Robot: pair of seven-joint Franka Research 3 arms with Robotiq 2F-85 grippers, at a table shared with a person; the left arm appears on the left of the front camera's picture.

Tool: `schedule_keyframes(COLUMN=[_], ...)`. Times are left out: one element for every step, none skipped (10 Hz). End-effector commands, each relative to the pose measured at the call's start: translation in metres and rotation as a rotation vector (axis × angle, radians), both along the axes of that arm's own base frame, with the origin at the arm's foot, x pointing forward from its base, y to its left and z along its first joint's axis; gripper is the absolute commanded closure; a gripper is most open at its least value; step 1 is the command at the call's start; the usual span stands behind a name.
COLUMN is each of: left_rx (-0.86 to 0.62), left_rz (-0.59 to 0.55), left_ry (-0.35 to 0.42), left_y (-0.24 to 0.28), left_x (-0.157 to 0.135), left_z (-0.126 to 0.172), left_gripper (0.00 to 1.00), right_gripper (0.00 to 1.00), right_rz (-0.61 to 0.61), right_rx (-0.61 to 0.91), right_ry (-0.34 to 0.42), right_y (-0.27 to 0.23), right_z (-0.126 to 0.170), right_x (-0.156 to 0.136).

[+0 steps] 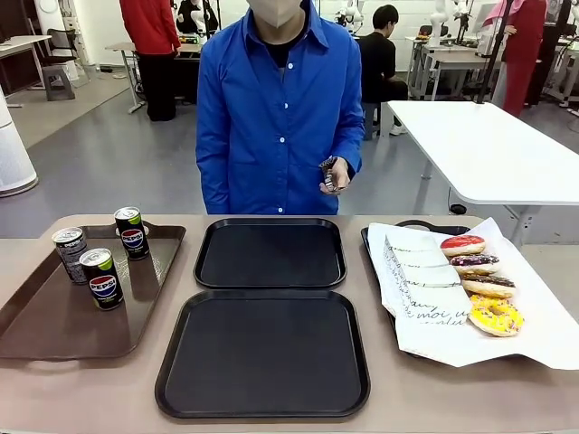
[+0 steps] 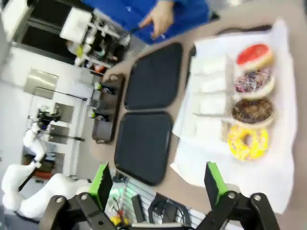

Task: Set up donuts and drinks on trays.
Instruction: Pick up one Pepsi coke and place it on the Flat Tray.

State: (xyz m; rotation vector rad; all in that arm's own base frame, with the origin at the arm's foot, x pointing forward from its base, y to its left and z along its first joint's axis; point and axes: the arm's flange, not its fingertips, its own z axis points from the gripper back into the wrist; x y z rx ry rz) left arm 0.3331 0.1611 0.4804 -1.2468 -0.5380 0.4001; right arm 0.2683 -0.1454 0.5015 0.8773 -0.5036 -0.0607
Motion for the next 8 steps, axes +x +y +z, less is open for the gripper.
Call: schedule_keyframes(left_rx=[-0.017, -0.031, -0.026, -0.021, -0.021, -0.021, -0.017, -0.014], left_rz=[0.007, 0.011, 0.016, 0.032, 0.041, 0.052, 0.061, 0.063], left_ry=[0.028, 0.051, 0.07, 0.086, 0.094, 0.102, 0.114, 0.122], left_y=[0.012, 0.023, 0.033, 0.044, 0.053, 0.055, 0.056, 0.056], left_x=[0.006, 0.004, 0.002, -0.001, -0.004, -0.008, -0.01, -0.011], left_z=[-0.014, -0.023, -0.026, -0.03, -0.034, -0.035, -0.038, -0.04], left_gripper=[0.0, 0.0, 0.0, 0.0, 0.0, 0.0, 0.0, 0.0], right_gripper=[0.0, 0.0, 0.0, 0.0, 0.0, 0.0, 0.0, 0.0], right_rz=[0.045, 0.051, 0.028, 0.024, 0.039, 0.052, 0.052, 0.048], right_rx=[0.002, 0.011, 0.017, 0.061, 0.094, 0.13, 0.18, 0.227], right_ry=[0.131, 0.158, 0.161, 0.139, 0.116, 0.066, -0.007, -0.062], right_y=[0.017, 0.004, -0.007, -0.018, -0.027, -0.036, -0.041, -0.045], right_z=[-0.076, -0.082, -0.083, -0.082, -0.077, -0.071, -0.058, -0.05], right_x=[-0.025, -0.03, -0.035, -0.042, -0.05, -0.059, -0.068, -0.074])
